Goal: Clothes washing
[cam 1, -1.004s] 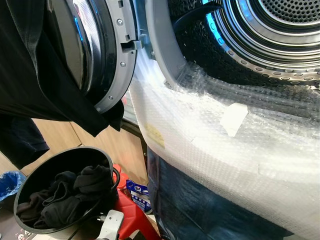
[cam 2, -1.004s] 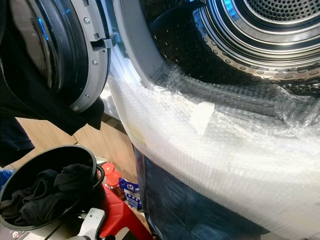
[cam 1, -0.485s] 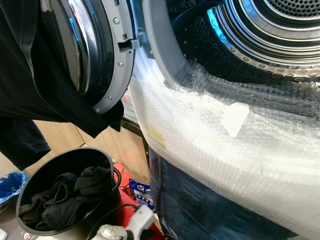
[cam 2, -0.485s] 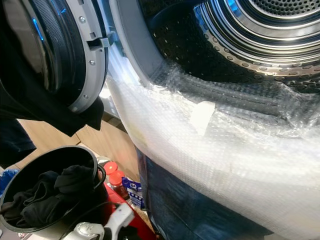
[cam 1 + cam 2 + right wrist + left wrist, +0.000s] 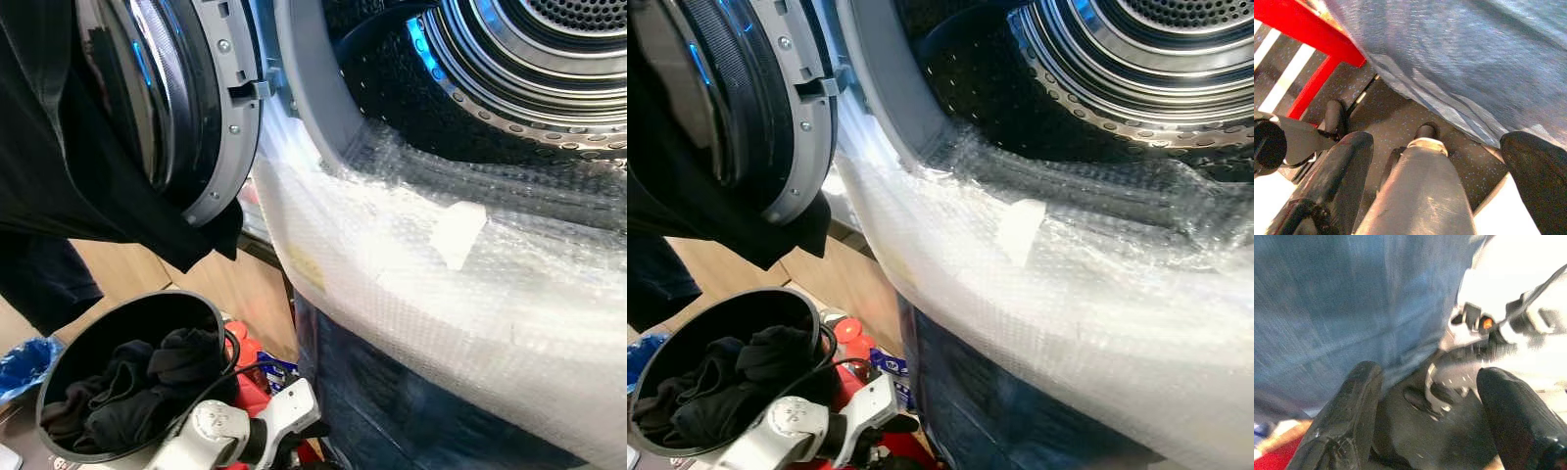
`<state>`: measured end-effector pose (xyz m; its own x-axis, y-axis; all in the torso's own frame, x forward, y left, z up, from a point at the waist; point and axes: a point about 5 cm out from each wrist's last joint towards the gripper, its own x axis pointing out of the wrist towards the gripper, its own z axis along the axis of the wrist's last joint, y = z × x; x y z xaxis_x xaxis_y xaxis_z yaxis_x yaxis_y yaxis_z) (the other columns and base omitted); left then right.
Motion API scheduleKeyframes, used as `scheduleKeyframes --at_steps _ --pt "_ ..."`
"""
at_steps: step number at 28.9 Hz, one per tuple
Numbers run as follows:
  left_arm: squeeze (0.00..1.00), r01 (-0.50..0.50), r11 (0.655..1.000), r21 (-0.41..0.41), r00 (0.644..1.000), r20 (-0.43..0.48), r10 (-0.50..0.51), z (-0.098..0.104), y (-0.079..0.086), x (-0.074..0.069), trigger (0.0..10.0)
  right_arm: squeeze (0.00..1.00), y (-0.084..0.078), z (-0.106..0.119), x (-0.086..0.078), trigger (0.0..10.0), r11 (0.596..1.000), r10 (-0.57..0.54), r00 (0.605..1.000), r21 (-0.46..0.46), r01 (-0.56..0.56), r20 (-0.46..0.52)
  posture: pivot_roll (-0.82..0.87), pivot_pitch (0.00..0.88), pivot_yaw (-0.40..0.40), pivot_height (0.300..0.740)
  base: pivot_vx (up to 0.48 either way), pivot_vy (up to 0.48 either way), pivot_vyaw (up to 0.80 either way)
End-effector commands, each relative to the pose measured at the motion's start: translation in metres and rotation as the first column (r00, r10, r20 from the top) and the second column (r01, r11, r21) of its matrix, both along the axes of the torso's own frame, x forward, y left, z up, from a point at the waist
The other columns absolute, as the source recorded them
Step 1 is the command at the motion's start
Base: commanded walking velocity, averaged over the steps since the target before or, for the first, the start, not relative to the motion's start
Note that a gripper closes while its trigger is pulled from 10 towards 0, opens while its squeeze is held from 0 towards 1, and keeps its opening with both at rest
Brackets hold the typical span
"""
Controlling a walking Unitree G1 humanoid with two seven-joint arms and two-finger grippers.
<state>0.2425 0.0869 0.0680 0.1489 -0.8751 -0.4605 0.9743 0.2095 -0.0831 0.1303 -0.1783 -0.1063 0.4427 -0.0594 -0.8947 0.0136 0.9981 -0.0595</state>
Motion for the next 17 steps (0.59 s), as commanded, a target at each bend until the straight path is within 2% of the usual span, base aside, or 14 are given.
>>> scheduleKeyframes --at_steps 1,2,3,5,8,9,12,13,14,15,17 --pt "0.0 0.049 0.998 0.042 0.996 0.073 -0.052 0.019 -0.001 -0.003 10.0 0.0 0.014 -0.007 -0.019 10.0 0.999 0.024 0.996 0.036 -0.021 -0.086 0.07 0.028 0.154 0.74 0.0 0.0 0.0" --pt "0.0 0.049 0.998 0.042 0.996 0.073 -0.052 0.019 -0.001 -0.003 10.0 0.0 0.014 -0.007 -0.019 10.0 0.999 0.024 0.996 0.036 -0.021 -0.086 0.07 0.028 0.154 0.74 0.0 0.0 0.0" --pt "0.0 0.023 0.999 0.041 0.994 0.105 -0.027 0.031 0.001 -0.002 10.0 0.0 0.013 -0.007 -0.017 10.0 0.999 0.023 0.997 0.036 -0.02 -0.077 0.06 0.027 0.156 0.74 0.0 0.0 0.0" --pt "0.0 -0.017 1.0 0.026 0.991 0.136 0.013 0.043 0.002 0.0 10.0 0.0 0.013 -0.006 -0.015 10.0 0.999 0.023 0.997 0.033 -0.021 -0.072 0.06 0.027 0.156 0.74 0.0 0.0 0.0" --pt "0.0 -0.07 0.996 0.059 0.981 0.186 0.057 0.057 0.007 0.003 10.0 0.0 0.012 -0.006 -0.014 10.0 0.999 0.021 0.997 0.03 -0.019 -0.07 0.06 0.025 0.157 0.74 0.0 0.0 0.0" --pt "0.0 -0.1 0.994 0.043 0.973 0.212 0.089 0.072 0.009 0.004 10.0 0.0 0.01 -0.006 -0.015 10.0 0.999 0.023 0.997 0.027 -0.021 -0.073 0.06 0.024 0.157 0.74 0.0 0.0 0.0" --pt "0.0 -0.162 0.987 0.012 0.956 0.25 0.154 0.088 0.013 0.008 10.0 0.0 0.007 -0.006 -0.016 10.0 1.0 0.023 0.997 0.022 -0.021 -0.078 0.06 0.026 0.156 0.74 0.0 0.0 0.0" --pt "0.0 -0.252 0.966 0.047 0.929 0.293 0.228 0.094 0.02 0.014 10.0 0.0 0.005 -0.007 -0.018 10.0 1.0 0.023 0.996 0.02 -0.021 -0.083 0.07 0.03 0.156 0.74 0.0 0.0 0.0" --pt "0.0 -0.252 0.966 0.047 0.929 0.293 0.228 0.094 0.02 0.014 10.0 0.0 0.005 -0.007 -0.018 10.0 1.0 0.023 0.996 0.02 -0.021 -0.083 0.07 0.03 0.156 0.74 0.0 0.0 0.0" --pt "0.0 -0.374 0.925 0.071 0.883 0.33 0.332 0.101 0.029 0.019 10.0 0.0 0.004 -0.007 -0.02 10.0 1.0 0.017 0.996 0.017 -0.016 -0.086 0.06 0.033 0.163 0.74 0.0 0.0 0.0" --pt "0.0 -0.457 0.887 0.07 0.841 0.36 0.405 0.108 0.038 0.022 10.0 0.0 0.004 -0.007 -0.02 10.0 1.0 0.004 0.996 0.017 -0.003 -0.086 0.06 0.033 0.163 0.74 0.0 0.0 0.0"
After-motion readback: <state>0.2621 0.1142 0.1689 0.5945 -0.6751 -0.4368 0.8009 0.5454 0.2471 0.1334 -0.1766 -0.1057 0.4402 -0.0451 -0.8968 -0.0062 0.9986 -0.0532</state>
